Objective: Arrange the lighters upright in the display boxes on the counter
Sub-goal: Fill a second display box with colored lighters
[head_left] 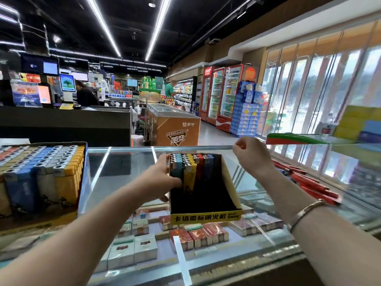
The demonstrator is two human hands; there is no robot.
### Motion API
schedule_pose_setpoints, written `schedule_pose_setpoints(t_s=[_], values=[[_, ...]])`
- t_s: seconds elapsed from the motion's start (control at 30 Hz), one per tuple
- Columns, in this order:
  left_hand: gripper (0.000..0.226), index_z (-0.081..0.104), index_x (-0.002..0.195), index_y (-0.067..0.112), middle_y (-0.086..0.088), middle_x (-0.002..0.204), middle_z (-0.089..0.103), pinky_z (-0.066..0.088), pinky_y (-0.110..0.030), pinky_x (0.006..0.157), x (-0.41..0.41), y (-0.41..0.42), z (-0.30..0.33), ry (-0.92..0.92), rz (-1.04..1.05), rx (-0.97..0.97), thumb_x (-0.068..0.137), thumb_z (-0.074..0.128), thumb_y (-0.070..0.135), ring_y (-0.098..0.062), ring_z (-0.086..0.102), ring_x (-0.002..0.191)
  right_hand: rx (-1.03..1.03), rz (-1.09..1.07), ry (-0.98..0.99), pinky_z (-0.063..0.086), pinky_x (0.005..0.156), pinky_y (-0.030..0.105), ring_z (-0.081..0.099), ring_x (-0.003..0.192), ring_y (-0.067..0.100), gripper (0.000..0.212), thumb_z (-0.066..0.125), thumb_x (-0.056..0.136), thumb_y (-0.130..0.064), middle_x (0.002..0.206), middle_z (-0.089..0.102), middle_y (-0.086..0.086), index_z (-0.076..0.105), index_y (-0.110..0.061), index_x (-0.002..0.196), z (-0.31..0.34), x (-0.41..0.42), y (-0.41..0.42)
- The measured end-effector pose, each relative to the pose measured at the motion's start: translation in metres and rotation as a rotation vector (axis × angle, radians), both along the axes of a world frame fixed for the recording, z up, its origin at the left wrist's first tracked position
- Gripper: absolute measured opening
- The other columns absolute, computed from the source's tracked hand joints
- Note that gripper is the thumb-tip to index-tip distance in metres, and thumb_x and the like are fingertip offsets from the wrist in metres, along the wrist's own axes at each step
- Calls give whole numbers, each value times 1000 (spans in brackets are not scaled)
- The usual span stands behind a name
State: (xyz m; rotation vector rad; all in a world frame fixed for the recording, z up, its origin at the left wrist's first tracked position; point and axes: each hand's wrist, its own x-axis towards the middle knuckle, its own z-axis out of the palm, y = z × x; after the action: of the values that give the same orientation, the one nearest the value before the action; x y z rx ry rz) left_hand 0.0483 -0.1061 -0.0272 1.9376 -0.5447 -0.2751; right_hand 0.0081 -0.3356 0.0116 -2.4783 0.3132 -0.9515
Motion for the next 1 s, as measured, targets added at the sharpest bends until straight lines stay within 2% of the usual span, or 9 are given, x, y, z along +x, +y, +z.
schedule_pose_setpoints(t_s=[0.1,0.2,0.33,0.47,0.6,0.7,0.8,0.9,1.0], values=[[53,26,113,32,-3,98,51,49,-22,46,-6,-6,-3,-28,6,-44,83,59,4,-22,63,79,-104,-156,241,46,71,34,57,83,29,16,48,88,-14,89,62,12,61,-6,92,2,-17,-32],[52,27,114,35,-2,98,54,46,-21,46,-12,-12,-5,-58,-4,-60,83,59,6,-21,62,79,-173,-321,485,44,66,31,56,80,28,12,48,90,-13,84,58,12,55,-4,93,-1,-37,-63],[54,30,121,33,1,96,54,46,-21,48,-18,-17,-6,-77,-24,-65,84,58,7,-21,62,80,-171,-460,643,48,71,33,60,86,27,19,42,92,-10,94,61,12,56,-3,103,-16,-58,-98],[63,27,136,24,2,94,52,44,-13,43,-19,-19,-6,-45,-38,-91,85,57,3,-16,60,73,-161,-469,698,47,64,29,56,77,24,16,40,96,-11,84,58,8,54,-5,92,-30,-63,-116],[66,25,138,24,1,96,53,44,-12,45,-17,-18,-6,-21,-47,-93,85,57,3,-15,61,77,-277,-475,635,52,72,31,60,80,22,9,44,92,-9,83,58,5,50,-12,87,-33,-57,-119],[66,24,138,25,0,96,54,45,-14,45,-15,-19,-7,-17,-37,-86,85,57,4,-15,61,76,-356,-421,648,52,76,31,58,81,19,7,49,92,-12,83,56,3,55,-11,95,-33,-48,-117],[66,24,138,25,1,98,52,46,-16,45,-12,-19,-8,-9,-32,-78,85,58,5,-16,60,74,-397,-407,629,52,78,33,58,84,21,16,50,93,-16,89,57,4,54,-10,107,-34,-44,-115],[67,22,138,26,2,100,50,46,-17,46,-11,-18,-8,1,-30,-64,85,58,7,-19,61,78,-441,-531,565,51,69,31,59,77,20,20,52,93,-27,85,60,3,55,-15,109,-30,-49,-116],[69,21,140,26,4,101,48,47,-18,46,-10,-17,-7,2,-24,-49,85,59,9,-21,62,80,-428,-615,626,50,76,29,60,81,20,21,49,93,-30,87,60,2,59,-16,106,-17,-60,-123]])
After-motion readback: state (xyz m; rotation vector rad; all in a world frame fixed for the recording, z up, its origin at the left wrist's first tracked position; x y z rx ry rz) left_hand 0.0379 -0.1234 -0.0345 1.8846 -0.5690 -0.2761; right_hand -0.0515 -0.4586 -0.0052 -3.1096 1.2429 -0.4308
